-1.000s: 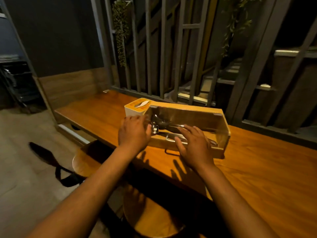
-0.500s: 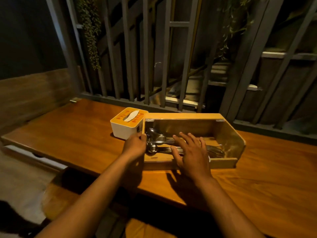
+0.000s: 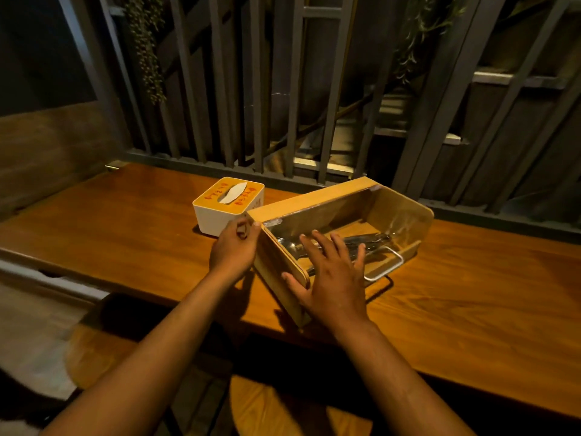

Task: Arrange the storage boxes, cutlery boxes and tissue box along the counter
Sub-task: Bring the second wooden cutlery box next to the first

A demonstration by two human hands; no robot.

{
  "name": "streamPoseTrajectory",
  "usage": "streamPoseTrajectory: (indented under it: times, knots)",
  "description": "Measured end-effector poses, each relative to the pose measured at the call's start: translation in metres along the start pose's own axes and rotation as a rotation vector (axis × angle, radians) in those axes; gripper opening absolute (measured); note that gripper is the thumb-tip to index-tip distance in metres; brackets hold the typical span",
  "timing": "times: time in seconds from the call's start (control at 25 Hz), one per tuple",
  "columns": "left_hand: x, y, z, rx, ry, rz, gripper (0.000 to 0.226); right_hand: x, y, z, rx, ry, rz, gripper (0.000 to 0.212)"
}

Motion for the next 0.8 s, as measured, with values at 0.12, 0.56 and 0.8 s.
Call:
streamPoseTrajectory:
  times: [0.12,0.56,0.8]
  knots:
    - [-0.013,0.011,0.016,-0.007,-0.047,-0.084,0.055,-0.002,0.0,-0.002,-0.013,-0.004,-0.002,0.074]
    - [-0.051,-0.001,-0.009,0.013,-0.122,-0.245,0.058,0.027,0.072,-0.043,-0.029,0.05,0.228,0.068]
    - [-0.072,0.01,-0.054,0.0,-0.118,-0.169,0.057,0.042,0.102,-0.065,-0.064,0.091,0.242,0.067]
Point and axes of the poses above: each hand's wrist, its own z-axis towards the middle knuckle, its own x-axis out of the back of the hand, y = z × x, the point moved 9 cm from there along z, towards the middle knuckle, and after that the axes turned 3 degrees about x, right-handed, at the moved point
